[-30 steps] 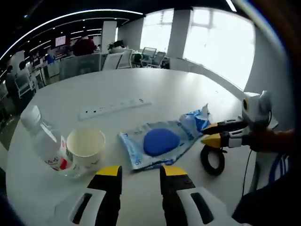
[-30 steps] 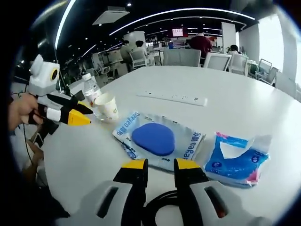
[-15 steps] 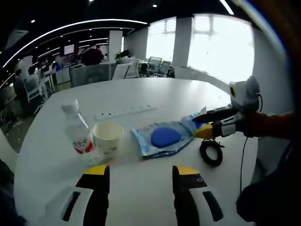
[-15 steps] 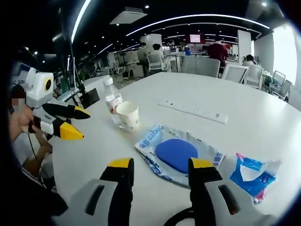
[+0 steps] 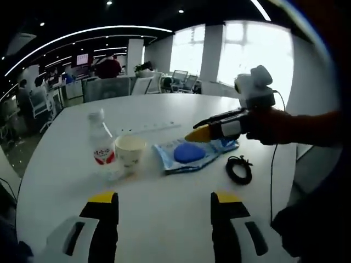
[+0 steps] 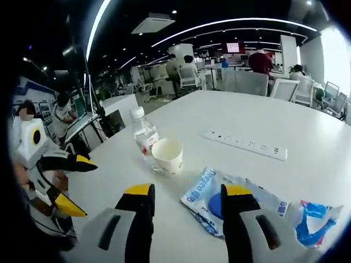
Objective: Arrange the tabletop items into an orderly group along one side of the table until the central work area is clear of visible clutter.
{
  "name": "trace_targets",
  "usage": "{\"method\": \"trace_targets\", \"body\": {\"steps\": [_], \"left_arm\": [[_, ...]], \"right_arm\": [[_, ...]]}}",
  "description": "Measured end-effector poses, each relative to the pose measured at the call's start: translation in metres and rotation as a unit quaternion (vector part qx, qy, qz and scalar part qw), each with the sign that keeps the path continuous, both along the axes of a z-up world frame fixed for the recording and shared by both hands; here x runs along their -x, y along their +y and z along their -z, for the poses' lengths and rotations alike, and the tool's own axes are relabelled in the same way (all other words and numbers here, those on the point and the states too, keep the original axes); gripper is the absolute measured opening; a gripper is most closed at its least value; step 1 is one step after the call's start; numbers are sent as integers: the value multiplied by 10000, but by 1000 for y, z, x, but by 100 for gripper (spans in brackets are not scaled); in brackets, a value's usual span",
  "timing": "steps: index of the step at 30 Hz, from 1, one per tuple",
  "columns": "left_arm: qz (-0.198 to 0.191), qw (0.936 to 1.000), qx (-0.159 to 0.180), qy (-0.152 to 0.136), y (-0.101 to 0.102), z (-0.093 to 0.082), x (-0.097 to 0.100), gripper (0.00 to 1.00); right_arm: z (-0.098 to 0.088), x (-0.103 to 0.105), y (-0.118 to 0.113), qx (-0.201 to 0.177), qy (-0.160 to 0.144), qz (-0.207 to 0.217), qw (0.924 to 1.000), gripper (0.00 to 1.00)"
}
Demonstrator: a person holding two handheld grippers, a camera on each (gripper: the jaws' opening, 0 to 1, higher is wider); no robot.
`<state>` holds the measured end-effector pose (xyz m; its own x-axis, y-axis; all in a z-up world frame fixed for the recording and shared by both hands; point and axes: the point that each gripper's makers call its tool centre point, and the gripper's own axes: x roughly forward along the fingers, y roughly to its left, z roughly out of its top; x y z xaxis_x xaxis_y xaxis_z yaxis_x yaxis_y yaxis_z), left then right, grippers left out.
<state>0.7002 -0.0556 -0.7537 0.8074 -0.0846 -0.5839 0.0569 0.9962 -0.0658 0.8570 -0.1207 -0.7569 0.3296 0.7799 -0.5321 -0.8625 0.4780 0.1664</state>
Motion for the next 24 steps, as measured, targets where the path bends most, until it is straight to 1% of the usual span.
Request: {"method": "trace_targets", "body": {"steps": [3,8,9,12,15,19,21,24], "left_arm": [[2,10000,-66,30,1,-1,3,72],[109,9999,-39,-7,1,-4,9,76],[127,9999,-32,-3,1,-4,10,76],[174,9998,30,-64,-1,-8,12,78],[200,9997,122,-114,-3,-10,13,81],[242,9994,126,-219,-6,-14,16,83],[288,9992,133,-226,-10,-15,19,84],[339,9991,145,-186,-14,-13,22,86]], "right_arm": [[0,2,12,-2,56,-13,10000,39],[0,1,31,24,75,-43,10000,35],[1,-2,35,23,68,-42,10000,34],[4,0,45,52,156,-47,9999,34],[10,-5,53,131,209,-36,9997,33],[17,-7,60,184,436,142,9988,26],[19,-12,66,179,451,248,9985,24],[20,-11,71,203,453,314,9983,20]]}}
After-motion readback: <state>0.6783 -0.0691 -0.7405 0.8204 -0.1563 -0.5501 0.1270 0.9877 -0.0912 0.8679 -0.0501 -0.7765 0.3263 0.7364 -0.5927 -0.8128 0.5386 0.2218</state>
